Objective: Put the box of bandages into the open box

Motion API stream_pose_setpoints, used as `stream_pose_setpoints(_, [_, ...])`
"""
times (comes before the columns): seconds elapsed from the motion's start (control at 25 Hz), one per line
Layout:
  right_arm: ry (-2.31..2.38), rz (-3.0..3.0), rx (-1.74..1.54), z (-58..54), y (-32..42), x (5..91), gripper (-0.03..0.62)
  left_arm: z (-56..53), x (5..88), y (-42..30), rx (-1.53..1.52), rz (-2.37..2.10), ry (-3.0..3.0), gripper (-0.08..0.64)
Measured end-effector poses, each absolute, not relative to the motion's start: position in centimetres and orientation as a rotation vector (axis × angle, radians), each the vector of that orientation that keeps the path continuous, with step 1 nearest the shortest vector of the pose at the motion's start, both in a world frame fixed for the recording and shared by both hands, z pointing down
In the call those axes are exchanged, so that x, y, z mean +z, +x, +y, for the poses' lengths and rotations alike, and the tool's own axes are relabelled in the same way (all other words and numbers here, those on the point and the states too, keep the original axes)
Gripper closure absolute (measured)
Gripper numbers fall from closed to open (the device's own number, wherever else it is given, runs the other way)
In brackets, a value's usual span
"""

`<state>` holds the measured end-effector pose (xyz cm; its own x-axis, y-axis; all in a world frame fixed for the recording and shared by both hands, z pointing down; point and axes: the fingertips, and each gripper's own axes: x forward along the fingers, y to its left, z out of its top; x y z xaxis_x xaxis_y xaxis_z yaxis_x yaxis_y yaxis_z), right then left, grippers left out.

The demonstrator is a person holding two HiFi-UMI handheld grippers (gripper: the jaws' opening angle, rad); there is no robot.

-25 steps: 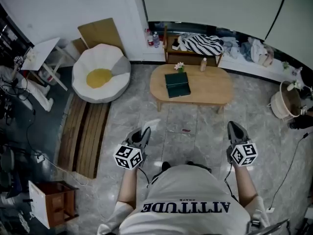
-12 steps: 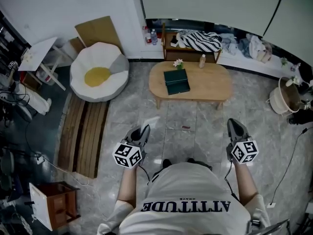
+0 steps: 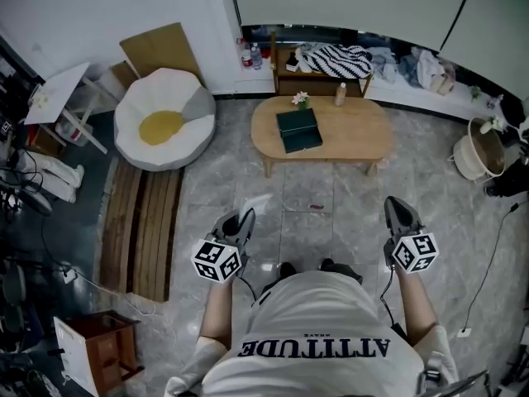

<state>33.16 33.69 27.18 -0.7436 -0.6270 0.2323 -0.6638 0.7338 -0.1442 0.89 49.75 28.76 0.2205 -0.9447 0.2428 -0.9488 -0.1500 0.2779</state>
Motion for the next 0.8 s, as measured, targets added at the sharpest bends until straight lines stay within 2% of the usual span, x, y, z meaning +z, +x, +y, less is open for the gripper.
stream_pose_setpoints(0.8, [1.029, -2.739, 0.309, 36.4, 28.4, 27.2, 0.571, 50.7, 29.5, -3.7, 0.005, -1.700, 2.166, 0.526])
